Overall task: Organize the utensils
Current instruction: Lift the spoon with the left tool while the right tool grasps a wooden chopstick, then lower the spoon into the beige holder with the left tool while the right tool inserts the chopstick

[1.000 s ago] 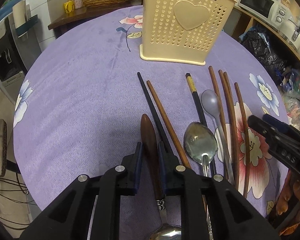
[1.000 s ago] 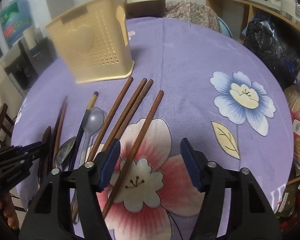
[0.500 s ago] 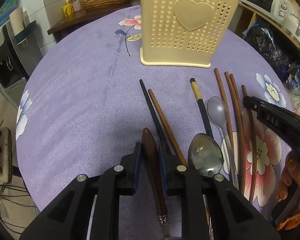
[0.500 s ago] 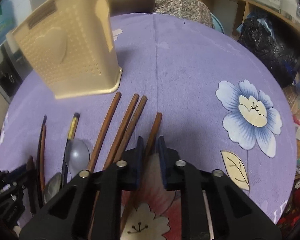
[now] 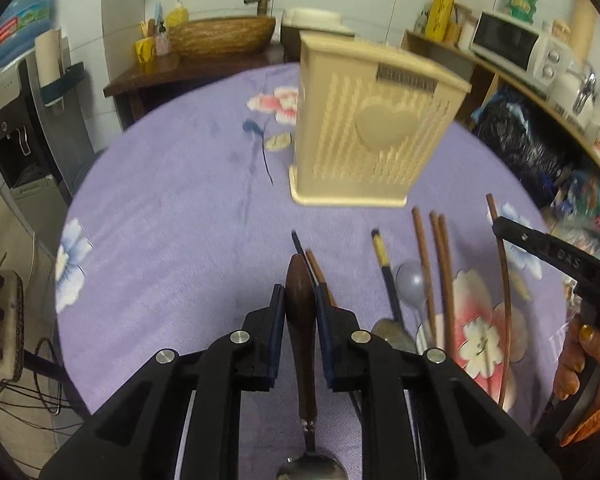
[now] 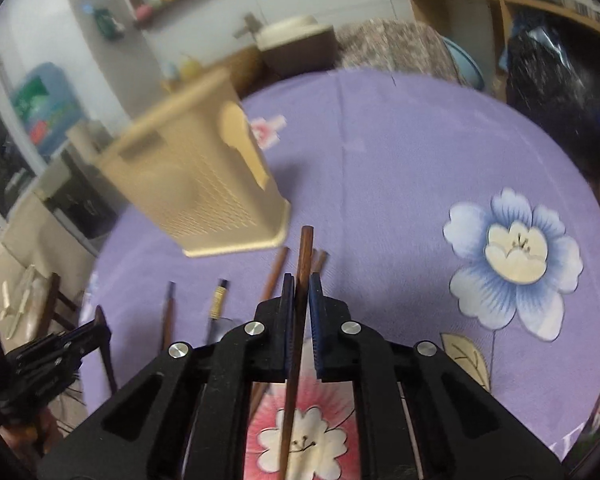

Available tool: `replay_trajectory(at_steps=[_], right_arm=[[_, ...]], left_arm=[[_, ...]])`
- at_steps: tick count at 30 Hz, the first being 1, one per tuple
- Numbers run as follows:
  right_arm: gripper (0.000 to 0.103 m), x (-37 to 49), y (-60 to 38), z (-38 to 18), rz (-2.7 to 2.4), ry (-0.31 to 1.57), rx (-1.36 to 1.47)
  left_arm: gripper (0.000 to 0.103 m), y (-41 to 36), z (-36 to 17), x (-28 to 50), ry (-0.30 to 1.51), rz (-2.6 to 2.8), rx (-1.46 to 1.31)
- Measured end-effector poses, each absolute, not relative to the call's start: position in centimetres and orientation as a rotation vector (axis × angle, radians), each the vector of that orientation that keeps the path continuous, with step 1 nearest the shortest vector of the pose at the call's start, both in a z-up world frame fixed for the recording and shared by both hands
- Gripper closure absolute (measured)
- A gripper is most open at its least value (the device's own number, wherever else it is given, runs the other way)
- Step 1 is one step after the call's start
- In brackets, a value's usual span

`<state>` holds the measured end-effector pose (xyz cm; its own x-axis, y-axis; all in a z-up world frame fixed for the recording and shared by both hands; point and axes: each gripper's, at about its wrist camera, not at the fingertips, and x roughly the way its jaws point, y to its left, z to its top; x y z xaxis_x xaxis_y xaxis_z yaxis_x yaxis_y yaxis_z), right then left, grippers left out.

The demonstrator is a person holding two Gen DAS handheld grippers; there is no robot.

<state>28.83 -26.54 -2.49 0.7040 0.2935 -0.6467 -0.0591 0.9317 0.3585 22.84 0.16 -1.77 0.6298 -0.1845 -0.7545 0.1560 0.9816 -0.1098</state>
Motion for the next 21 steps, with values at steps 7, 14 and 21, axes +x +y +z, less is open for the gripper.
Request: replay_trajectory(at_steps=[7, 14, 21], right_arm=[[0.095, 24.8, -28.5, 4.1, 0.261, 0.581, 0.282], [0.095, 23.4, -29.7, 6.5, 0.281, 0.502, 0.285], [0.096, 23.0, -29.5, 6.7, 0.276, 0.488, 0.261]], left_arm=[[0.087, 1.8, 2.1, 21.6, 0.759, -0.210, -0.045], [0.087, 2.7, 3.1, 21.7, 0.705, -0.192, -0.049], [0.087, 3.2, 3.0, 21.5, 0.691, -0.183, -0.074]])
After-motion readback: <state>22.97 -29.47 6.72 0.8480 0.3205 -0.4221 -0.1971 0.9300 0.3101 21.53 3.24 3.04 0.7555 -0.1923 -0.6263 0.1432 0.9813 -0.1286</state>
